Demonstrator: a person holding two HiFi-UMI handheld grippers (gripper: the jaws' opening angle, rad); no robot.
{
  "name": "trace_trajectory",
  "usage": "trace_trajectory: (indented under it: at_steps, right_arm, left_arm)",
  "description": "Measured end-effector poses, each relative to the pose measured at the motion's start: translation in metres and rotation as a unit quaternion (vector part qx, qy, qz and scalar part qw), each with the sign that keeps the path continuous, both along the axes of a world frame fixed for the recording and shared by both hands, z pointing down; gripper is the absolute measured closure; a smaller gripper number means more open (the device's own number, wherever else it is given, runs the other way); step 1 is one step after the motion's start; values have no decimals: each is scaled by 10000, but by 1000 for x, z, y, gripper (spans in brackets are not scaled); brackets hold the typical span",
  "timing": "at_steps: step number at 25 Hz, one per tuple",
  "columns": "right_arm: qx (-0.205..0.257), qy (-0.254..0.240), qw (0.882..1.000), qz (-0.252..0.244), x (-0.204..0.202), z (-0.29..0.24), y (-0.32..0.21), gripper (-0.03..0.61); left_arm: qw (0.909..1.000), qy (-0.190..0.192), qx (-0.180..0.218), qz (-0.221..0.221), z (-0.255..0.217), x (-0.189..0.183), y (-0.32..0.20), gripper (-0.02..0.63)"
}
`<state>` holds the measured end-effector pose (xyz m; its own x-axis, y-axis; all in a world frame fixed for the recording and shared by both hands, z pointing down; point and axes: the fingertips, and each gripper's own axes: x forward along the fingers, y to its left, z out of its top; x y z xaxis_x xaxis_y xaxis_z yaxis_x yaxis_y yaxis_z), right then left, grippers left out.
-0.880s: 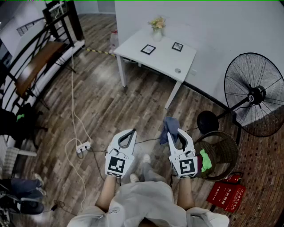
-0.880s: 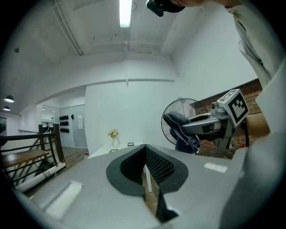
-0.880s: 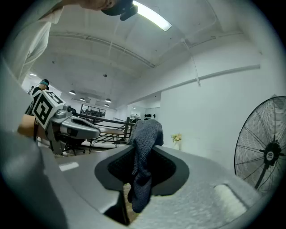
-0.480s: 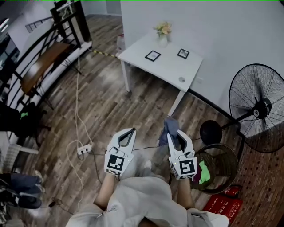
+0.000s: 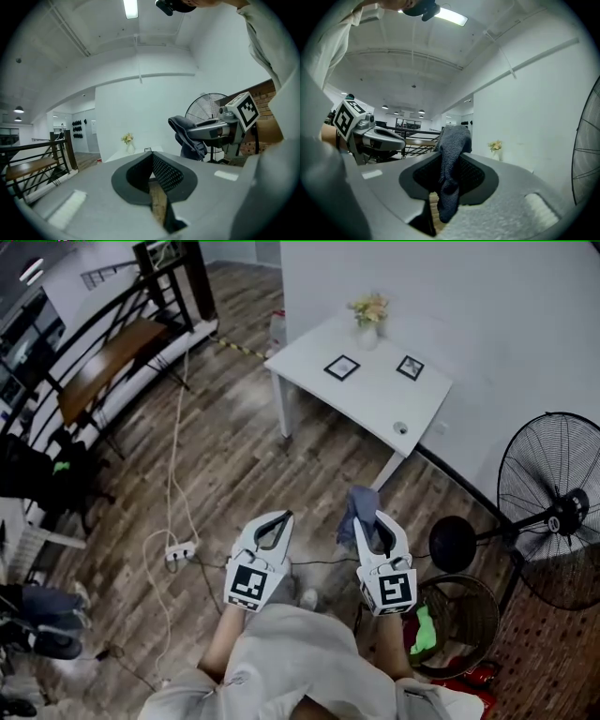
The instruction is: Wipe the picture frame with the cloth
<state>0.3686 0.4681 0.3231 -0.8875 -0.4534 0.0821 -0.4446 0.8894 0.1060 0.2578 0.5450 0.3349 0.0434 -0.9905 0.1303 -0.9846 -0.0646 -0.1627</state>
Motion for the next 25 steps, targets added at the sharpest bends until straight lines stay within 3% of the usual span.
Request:
trace_trajectory:
  at_steps: [9, 25]
  right_arm:
    - [2, 104, 9999, 136, -35, 5, -52, 480]
    - [105, 442, 9966, 682, -129, 5, -137, 479]
  left_arm:
    - [9999, 88, -5, 112, 9, -36, -58, 594]
    - [9983, 255, 85, 518, 6, -140, -158, 594]
